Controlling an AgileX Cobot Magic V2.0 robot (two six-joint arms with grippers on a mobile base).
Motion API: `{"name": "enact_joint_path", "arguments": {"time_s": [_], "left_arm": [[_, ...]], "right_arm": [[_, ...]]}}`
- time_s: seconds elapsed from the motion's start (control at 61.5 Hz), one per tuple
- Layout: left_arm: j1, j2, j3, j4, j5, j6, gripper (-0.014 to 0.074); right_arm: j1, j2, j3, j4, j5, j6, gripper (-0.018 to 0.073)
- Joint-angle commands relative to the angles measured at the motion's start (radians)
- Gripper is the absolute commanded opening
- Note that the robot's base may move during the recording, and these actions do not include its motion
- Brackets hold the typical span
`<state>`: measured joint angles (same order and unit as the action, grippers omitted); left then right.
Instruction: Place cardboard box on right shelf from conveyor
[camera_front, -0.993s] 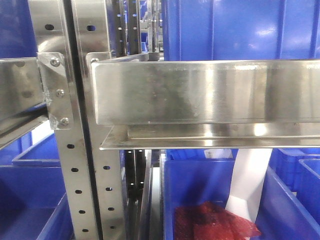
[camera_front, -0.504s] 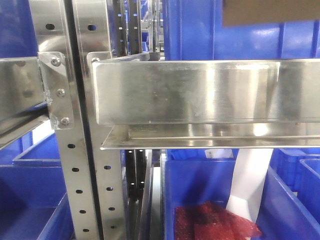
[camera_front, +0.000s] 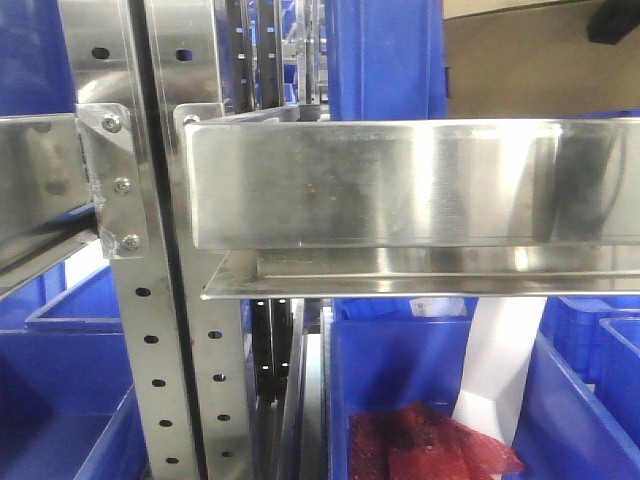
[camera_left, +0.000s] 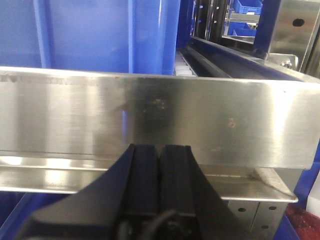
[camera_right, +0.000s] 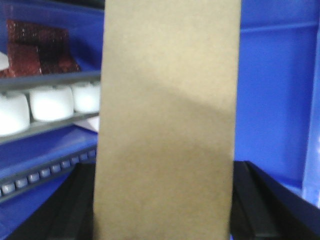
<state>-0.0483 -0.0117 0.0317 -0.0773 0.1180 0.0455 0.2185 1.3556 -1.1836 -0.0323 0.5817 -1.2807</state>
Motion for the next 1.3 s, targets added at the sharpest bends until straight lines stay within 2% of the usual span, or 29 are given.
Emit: {"name": "enact_joint_path", "arguments": {"time_s": [0.0,0.065,0.228,0.439,0.602,0.683,0.862,1.009,1.074,1.155,1.286], "left_arm": [[-0.002,-0.015,0.008,-0.006,-0.087,0.000,-0.0116],[-0.002,-0.015,0.008,-0.006,-0.087,0.000,-0.0116],[-0.002,-0.015,0.008,-0.006,-0.087,0.000,-0.0116],[-0.002,-0.015,0.008,-0.006,-0.087,0.000,-0.0116],[-0.002,-0.015,0.008,-0.006,-0.087,0.000,-0.0116],[-0.002,-0.015,0.008,-0.006,-0.087,0.000,-0.0116],[-0.002,-0.015,0.008,-0.006,-0.087,0.000,-0.0116],[-0.002,-0.015,0.008,-0.006,-0.087,0.000,-0.0116],[-0.002,-0.015,0.008,-0.006,-0.087,0.000,-0.0116],[-0.002,-0.015,0.008,-0.006,-0.087,0.000,-0.0116],[-0.002,-0.015,0.008,-0.006,-0.087,0.000,-0.0116]], "right_arm": [[-0.005,-0.032,-0.010,0.050,-0.101,-0.008,0.0239],[-0.005,-0.032,0.006,0.092,-0.117,-0.006,0.0294],[-0.005,-0.032,0.064,0.119,-0.182,-0.002,0.0653],[-0.005,-0.042,0.080,0.119,-0.158,0.058,0.0629],[-0.005,-0.079,0.080,0.132,-0.133,0.169,0.0629],[-0.005,-0.101,0.080,0.152,-0.106,0.259,0.0629],[-0.005,-0.159,0.080,0.203,-0.054,0.539,0.0629],[-0.005,-0.236,0.084,0.217,-0.043,0.843,0.0606],[-0.005,-0.286,0.097,0.217,-0.054,0.984,0.0566],[-0.005,-0.368,0.133,0.212,-0.090,1.091,0.0469],[-0.005,-0.502,0.226,0.210,-0.161,1.162,0.0270]]}}
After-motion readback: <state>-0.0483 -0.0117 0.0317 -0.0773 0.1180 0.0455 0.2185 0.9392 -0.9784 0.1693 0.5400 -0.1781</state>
